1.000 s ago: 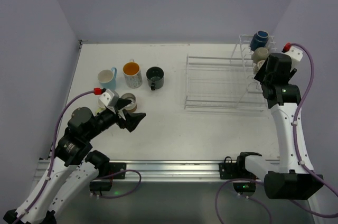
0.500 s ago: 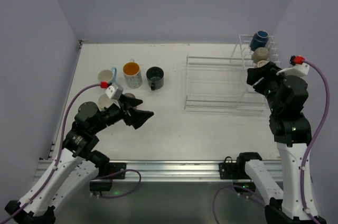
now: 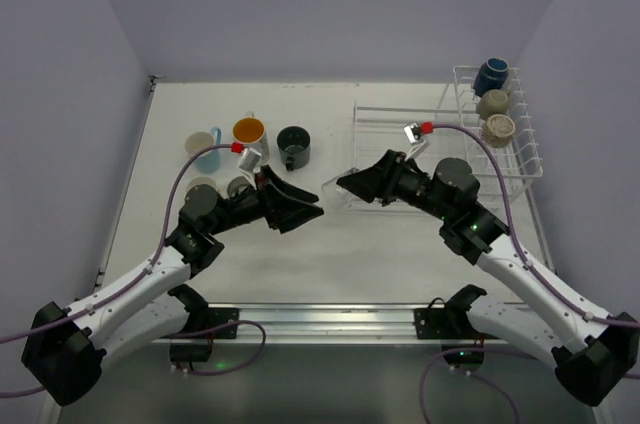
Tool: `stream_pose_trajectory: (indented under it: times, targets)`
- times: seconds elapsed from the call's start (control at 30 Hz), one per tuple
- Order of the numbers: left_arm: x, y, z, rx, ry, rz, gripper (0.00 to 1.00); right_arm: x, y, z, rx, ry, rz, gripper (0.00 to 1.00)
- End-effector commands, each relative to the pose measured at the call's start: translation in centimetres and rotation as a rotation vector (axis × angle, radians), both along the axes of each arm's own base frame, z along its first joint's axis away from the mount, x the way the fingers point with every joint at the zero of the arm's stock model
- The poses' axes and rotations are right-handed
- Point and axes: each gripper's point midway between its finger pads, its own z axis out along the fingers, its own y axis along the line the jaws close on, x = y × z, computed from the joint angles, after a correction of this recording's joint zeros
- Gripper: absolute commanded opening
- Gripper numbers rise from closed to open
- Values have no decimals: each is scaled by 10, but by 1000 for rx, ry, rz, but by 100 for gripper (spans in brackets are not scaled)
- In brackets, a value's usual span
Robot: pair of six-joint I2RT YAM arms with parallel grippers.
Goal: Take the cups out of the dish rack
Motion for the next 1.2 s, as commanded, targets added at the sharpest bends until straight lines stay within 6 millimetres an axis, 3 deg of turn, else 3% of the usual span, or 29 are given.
stream_pose_trajectory:
  times: [0.0,0.1,0.23,0.33,0.47,0.53,0.57,0.6,0.63,0.67,0.7,0.73,0.77,0.83,0.87,0.93,0.97,1.0,1.17]
  targets:
    - [-3,-12,34,-109,-57,-27,68,-13,28,43,149,-111,105,31]
    - [0,-18,28,-103,-40,-24,63,-16,42,37,159,-98,146,31]
    - [-1,-14,40,-147,-76,3,52,-18,52,26,157,-74,167,31]
    - [2,-8,48,-168,-103,48,36,-18,56,16,164,-43,172,31]
    - [10,-7,48,-146,-101,93,0,-19,59,1,165,-4,179,35]
    - [21,-7,30,-56,-78,138,0,-16,57,-1,162,-1,157,51]
    - [25,-6,34,-30,-83,161,0,-15,54,1,153,-18,139,76]
    - [31,-5,26,24,-70,192,0,-12,51,-8,114,5,114,87]
    - [44,2,-5,177,-27,258,0,-10,48,-10,92,2,92,95]
    - [50,5,5,221,-44,291,0,-6,41,-3,73,-36,51,99]
    - [60,8,-12,320,-18,322,0,-4,35,-14,20,-5,22,99]
    - [65,26,-49,511,33,374,0,-2,30,-15,-5,-15,-6,99]
    - [72,31,-41,566,24,405,0,4,22,-14,-42,-47,-58,99]
    - [81,54,-81,805,69,451,0,4,5,-20,-111,-49,-119,99]
    - [85,56,-78,840,61,459,0,6,-4,-22,-155,-63,-150,99]
    - [88,66,-105,990,88,448,0,9,-25,-29,-221,-63,-235,99]
    - [92,65,-103,1010,83,447,0,10,-33,-29,-243,-78,-260,99]
    - [95,69,-122,1095,104,431,0,9,-44,-30,-269,-85,-299,99]
    - [111,70,-160,1277,149,396,0,2,-67,-23,-290,-115,-356,99]
